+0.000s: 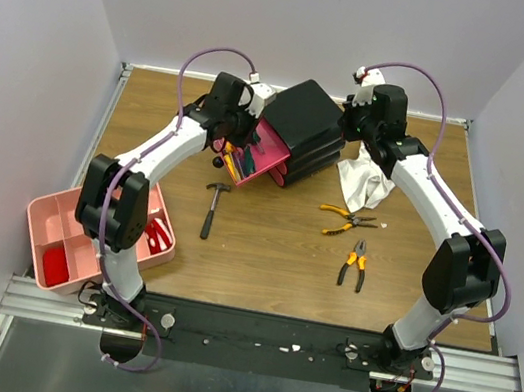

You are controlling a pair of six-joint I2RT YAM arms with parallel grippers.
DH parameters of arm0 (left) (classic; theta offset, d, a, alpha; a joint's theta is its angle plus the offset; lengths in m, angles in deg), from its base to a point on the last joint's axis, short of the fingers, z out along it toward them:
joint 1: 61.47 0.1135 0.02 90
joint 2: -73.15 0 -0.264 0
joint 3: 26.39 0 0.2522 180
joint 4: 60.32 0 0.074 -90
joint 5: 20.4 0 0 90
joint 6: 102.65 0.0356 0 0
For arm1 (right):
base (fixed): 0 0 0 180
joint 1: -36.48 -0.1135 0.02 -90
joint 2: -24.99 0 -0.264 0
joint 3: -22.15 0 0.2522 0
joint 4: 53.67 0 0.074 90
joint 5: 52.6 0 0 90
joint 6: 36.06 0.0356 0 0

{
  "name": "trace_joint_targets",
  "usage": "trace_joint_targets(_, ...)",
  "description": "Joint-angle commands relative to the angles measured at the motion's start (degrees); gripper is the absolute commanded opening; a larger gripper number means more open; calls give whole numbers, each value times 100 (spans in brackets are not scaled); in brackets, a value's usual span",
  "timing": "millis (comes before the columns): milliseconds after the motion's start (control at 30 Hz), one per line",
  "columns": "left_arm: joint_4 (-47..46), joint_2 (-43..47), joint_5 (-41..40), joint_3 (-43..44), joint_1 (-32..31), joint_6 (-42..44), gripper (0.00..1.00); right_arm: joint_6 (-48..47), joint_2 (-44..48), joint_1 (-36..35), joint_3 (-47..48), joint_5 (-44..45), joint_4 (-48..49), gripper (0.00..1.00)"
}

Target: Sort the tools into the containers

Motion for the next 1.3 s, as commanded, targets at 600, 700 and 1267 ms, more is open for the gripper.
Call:
trace_joint_targets(600,310,1405,-188,-1674,1445,-177,0,-481,-1415,938,1861,-1156,-242,36)
trace_joint_targets(700,161,1229,-65,-1701,1454,-229,0,-428,-1714,992,1941,-1061,-129,1)
trace_joint_targets(1267,-270,376,1684,-1034,989,-388,0,-498,-2444,983,2108,-4434,-207,15)
